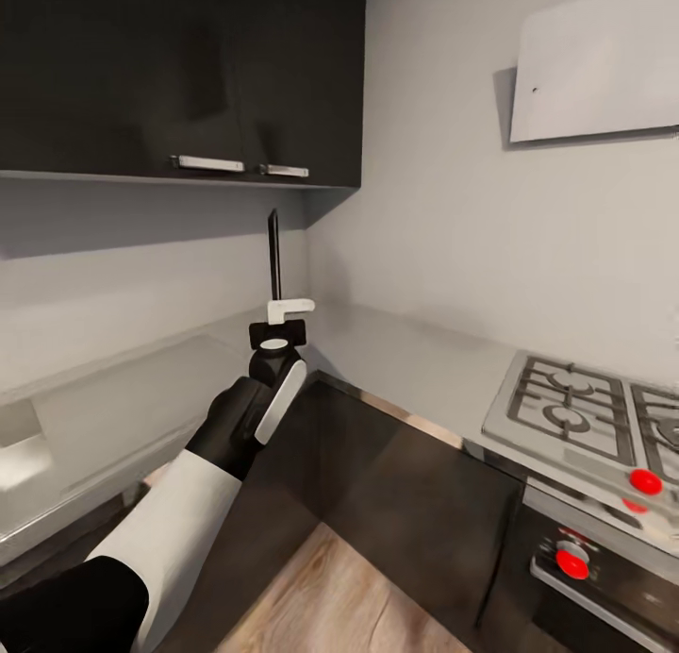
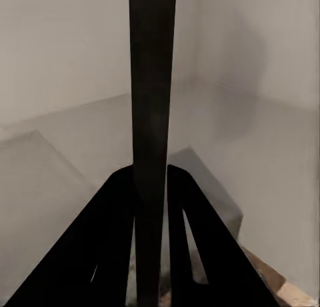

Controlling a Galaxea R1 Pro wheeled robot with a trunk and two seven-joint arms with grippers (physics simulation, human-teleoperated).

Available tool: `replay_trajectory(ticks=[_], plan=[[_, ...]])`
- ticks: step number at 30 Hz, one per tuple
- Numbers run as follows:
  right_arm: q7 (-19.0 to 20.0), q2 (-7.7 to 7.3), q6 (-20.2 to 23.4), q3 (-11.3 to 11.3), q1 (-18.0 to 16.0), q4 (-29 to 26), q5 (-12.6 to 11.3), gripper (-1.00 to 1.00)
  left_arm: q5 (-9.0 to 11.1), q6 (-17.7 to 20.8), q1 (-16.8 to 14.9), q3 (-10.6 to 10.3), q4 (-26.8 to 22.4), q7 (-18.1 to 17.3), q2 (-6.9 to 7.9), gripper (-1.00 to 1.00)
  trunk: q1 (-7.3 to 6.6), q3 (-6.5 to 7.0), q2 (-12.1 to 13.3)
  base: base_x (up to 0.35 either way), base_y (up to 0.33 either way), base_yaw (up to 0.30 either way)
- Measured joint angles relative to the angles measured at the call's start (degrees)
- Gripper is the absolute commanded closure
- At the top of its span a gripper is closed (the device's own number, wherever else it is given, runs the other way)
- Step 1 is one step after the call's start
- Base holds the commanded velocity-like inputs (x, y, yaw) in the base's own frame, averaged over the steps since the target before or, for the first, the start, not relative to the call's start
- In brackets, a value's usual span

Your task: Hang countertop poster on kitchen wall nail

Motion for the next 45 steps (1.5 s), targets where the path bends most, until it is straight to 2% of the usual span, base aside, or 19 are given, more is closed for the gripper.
replay_trajectory(ticks=[12, 15, 22, 25, 29, 45], plan=[[-0.1, -0.13, -0.2, -0.2, 0.0, -0.4, 0.0, -1.00, 0.0, 0.1, 0.5, 0.0, -0.1, 0.0, 0.00, 1.00, 0.00, 0.00, 0.0, -0.339, 0.000, 0.000], [-0.2, -0.21, -0.2, -0.2, -0.4, -2.2, 0.1, -1.00, 0.0, 0.1, 0.5, 0.0, -0.1, 0.0, 0.00, 1.00, 0.00, 0.00, 0.0, -0.339, 0.000, 0.000], [-0.1, -0.28, 0.1, -0.3, -1.6, -10.9, 0.3, -1.00, 0.0, 0.1, 0.5, -0.1, -0.1, -0.1, 0.00, 1.00, 0.00, 0.00, 0.0, -0.339, 0.000, 0.000], [-0.1, -0.27, 0.4, -0.5, -2.4, -16.6, 0.4, -1.00, 0.1, 0.1, 0.5, -0.1, -0.1, -0.1, 0.00, 1.00, 0.00, 0.01, 0.0, -0.339, 0.000, 0.000], [0.0, -0.18, 0.5, -0.4, -2.7, -19.9, 0.4, -1.00, 0.1, 0.1, 0.5, -0.1, -0.1, -0.1, 0.00, 1.00, 0.00, 0.00, 0.0, -0.339, 0.000, 0.000], [-0.1, -0.61, 0.3, -0.4, -2.7, -21.0, 0.4, -1.00, 0.0, 0.3, 0.9, -0.2, -1.4, -0.1, 0.00, 1.00, 0.00, 0.00, 0.0, -0.339, 0.000, 0.000]])
